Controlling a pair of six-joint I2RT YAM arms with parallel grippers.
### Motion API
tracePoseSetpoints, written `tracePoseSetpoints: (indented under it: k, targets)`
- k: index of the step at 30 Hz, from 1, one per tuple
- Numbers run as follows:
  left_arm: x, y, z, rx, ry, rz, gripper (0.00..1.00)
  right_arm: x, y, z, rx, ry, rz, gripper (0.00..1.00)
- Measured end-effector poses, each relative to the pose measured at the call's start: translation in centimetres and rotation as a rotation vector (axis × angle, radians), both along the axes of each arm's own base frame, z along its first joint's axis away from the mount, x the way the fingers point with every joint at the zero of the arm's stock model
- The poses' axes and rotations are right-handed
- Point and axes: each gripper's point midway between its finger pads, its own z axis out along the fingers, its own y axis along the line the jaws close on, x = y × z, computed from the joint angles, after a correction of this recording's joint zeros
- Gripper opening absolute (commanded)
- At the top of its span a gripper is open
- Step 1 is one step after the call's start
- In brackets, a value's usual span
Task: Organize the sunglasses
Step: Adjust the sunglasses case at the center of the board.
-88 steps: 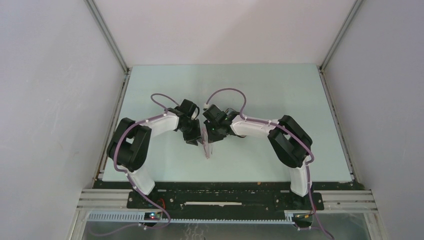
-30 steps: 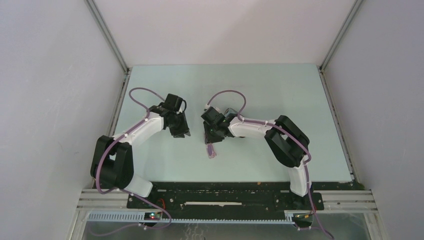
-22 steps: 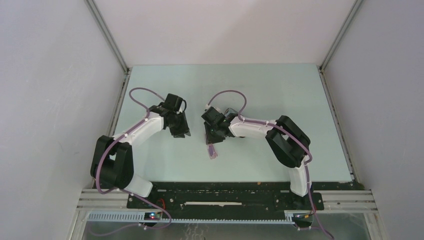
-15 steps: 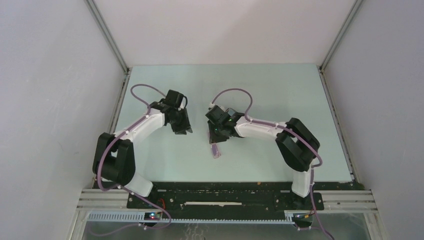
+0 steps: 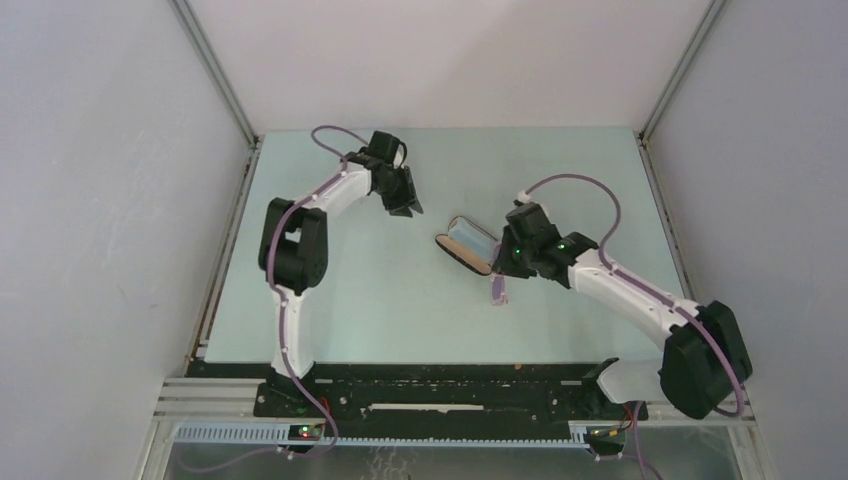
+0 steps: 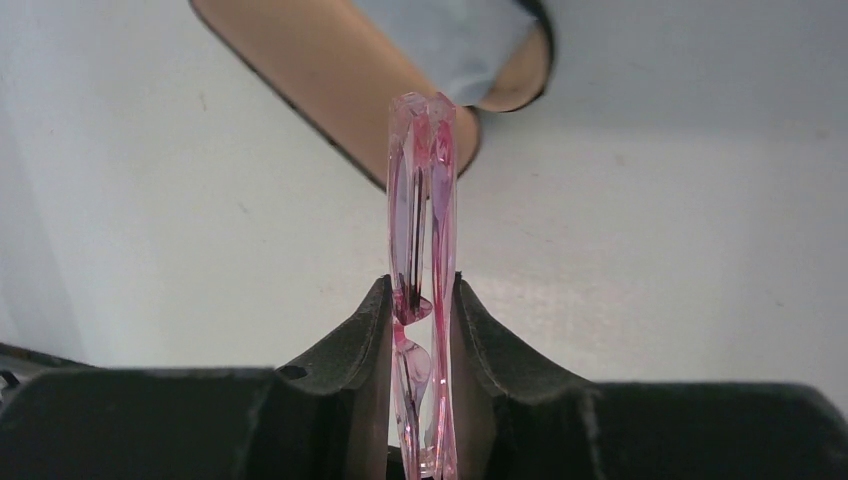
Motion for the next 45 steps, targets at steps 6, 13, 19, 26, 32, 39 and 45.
tracePoseSetpoints:
  k: [6, 13, 19, 26, 32, 39, 45]
  targets:
    - [3.5, -2.3, -2.8, -0.021, 0.018, -0.016, 0.37, -0.3, -4.0, 1.1, 0.015, -0.021, -0.103, 0.29]
    - [0.4, -4.9, -4.8, 0.007, 0.088, -0.085, 0.36, 0.4, -7.2, 1.9, 0.043, -0.034, -0.202, 0.29]
    - [-4.1, -6.1, -5.2, 0.011, 0.113, -0.148, 0.36, 0.8, -8.6, 1.8, 0.047, -0.029, -0.243, 0.29]
    - [-9.3, -6.5, -5.3, 0.018, 0.143, -0.186, 0.36, 1.0, -9.2, 1.6, 0.052, -0.024, -0.262, 0.29]
    - [-14.2, -8.1, -4.8, 0.006, 0.141, -0.256, 0.36, 1.0, -9.1, 1.7, 0.068, -0.02, -0.257, 0.3]
    - [-17.8, -10.0, -0.6, -0.086, 0.066, -0.388, 0.38, 1.4, -8.3, 1.7, 0.102, -0.015, -0.236, 0.3]
    - [-16.2, -8.8, 5.0, -0.171, -0.064, -0.376, 0.38, 1.7, -7.0, 1.0, 0.097, 0.018, -0.204, 0.3]
